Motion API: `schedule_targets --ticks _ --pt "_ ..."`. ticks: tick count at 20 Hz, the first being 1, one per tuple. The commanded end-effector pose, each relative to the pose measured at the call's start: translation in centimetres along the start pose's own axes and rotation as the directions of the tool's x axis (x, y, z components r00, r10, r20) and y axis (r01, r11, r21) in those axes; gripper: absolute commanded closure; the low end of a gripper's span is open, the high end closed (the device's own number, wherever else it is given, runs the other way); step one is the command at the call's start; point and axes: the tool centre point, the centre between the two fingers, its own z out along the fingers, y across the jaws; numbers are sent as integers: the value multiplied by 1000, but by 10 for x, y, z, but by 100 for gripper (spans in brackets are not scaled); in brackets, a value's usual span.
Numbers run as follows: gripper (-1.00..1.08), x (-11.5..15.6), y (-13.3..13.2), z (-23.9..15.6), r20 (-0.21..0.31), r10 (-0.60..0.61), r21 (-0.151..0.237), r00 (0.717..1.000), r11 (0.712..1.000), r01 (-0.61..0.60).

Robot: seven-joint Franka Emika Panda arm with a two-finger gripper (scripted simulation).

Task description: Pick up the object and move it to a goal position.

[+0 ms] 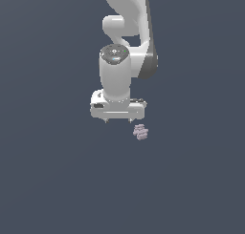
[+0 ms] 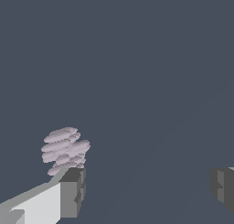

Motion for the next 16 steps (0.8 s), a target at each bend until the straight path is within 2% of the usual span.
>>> schedule_targets --ticks 1,16 --pt "-92 0 0 0 0 0 0 1000 1000 0" --pt "-92 -4 -9 10 21 -52 10 998 999 52"
